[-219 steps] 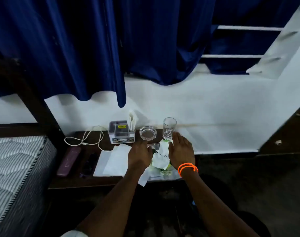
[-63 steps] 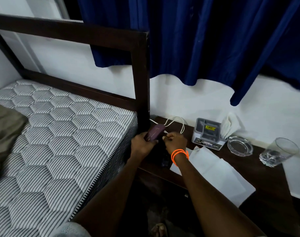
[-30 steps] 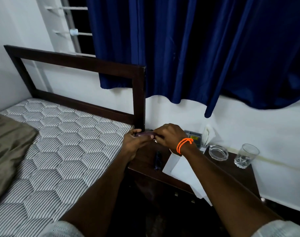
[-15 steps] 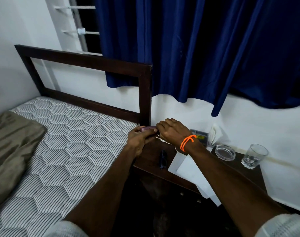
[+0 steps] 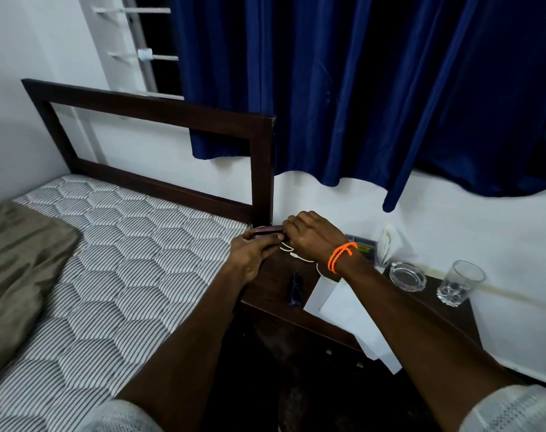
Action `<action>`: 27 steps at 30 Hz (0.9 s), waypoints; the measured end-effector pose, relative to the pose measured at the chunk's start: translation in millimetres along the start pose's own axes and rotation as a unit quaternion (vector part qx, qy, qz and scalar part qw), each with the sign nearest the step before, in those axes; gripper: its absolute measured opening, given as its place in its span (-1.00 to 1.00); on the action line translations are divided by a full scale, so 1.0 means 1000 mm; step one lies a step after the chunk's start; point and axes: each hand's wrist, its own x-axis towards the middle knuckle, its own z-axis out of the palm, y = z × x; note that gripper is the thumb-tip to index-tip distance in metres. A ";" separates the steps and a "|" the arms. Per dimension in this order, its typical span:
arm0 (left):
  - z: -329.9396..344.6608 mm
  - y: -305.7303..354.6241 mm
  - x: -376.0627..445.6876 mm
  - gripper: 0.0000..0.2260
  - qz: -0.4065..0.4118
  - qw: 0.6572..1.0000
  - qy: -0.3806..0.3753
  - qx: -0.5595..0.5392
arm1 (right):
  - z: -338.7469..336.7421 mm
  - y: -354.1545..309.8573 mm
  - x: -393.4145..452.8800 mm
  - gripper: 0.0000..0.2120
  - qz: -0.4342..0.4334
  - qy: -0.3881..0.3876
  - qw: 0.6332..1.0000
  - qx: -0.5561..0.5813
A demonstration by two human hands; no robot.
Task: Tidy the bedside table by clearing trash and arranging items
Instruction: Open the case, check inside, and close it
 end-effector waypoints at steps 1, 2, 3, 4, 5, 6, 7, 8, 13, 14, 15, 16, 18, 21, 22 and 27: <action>0.000 -0.001 0.000 -0.43 0.000 1.000 0.009 -0.005 | -0.001 0.001 0.000 -0.79 -0.005 -0.012 1.000 0.017; -0.002 -0.001 -0.001 -0.42 0.001 1.000 0.020 -0.005 | -0.003 0.003 -0.001 -0.79 -0.008 -0.027 0.999 0.040; -0.003 -0.002 -0.001 -0.41 0.004 1.000 0.030 -0.005 | -0.006 0.004 -0.001 -0.77 -0.003 -0.046 0.997 0.066; -0.005 -0.002 -0.001 -0.39 0.006 0.999 0.035 -0.006 | -0.008 0.005 -0.002 -0.73 0.014 -0.066 0.993 0.095; -0.007 -0.003 -0.001 -0.37 0.009 0.999 0.034 -0.010 | -0.010 0.006 -0.002 -0.67 0.046 -0.086 0.987 0.129; -0.009 -0.003 -0.002 -0.36 0.011 0.999 0.029 -0.014 | -0.010 0.007 -0.003 -0.60 0.088 -0.103 0.976 0.168; -0.010 -0.004 -0.002 -0.35 0.012 1.000 0.025 -0.015 | -0.009 0.008 -0.004 -0.54 0.135 -0.118 0.960 0.215; -0.012 -0.004 -0.002 -0.35 0.012 1.000 0.020 -0.010 | -0.008 0.009 -0.004 -0.48 0.182 -0.133 0.937 0.266; -0.020 -0.004 -0.004 -0.36 0.002 1.000 -0.013 0.012 | -0.006 0.013 -0.008 -0.69 0.289 -0.148 0.834 0.446; -0.022 -0.004 -0.004 -0.35 -0.003 1.000 -0.020 0.017 | -0.007 0.013 -0.008 -0.75 0.298 -0.144 0.828 0.453; -0.024 -0.005 -0.004 -0.34 -0.007 1.000 -0.023 0.019 | -0.007 0.012 -0.008 -0.79 0.310 -0.139 0.820 0.460; -0.026 -0.006 -0.004 -0.34 -0.011 0.999 -0.025 0.017 | -0.007 0.011 -0.008 -0.79 0.322 -0.134 0.811 0.469; -0.028 -0.008 -0.003 -0.35 -0.014 1.000 -0.018 0.004 | -0.006 0.011 -0.008 -0.70 0.335 -0.136 0.790 0.496; -0.032 -0.008 -0.002 -0.39 -0.013 1.000 -0.007 -0.005 | 0.001 0.013 -0.011 -0.59 0.327 -0.169 0.762 0.533; -0.033 -0.008 -0.002 -0.39 -0.015 1.000 -0.010 -0.004 | 0.004 0.014 -0.012 -0.61 0.328 -0.168 0.755 0.542; -0.037 -0.009 -0.004 -0.43 -0.004 0.999 -0.032 0.015 | 0.012 0.013 -0.012 -0.75 0.345 -0.130 0.725 0.581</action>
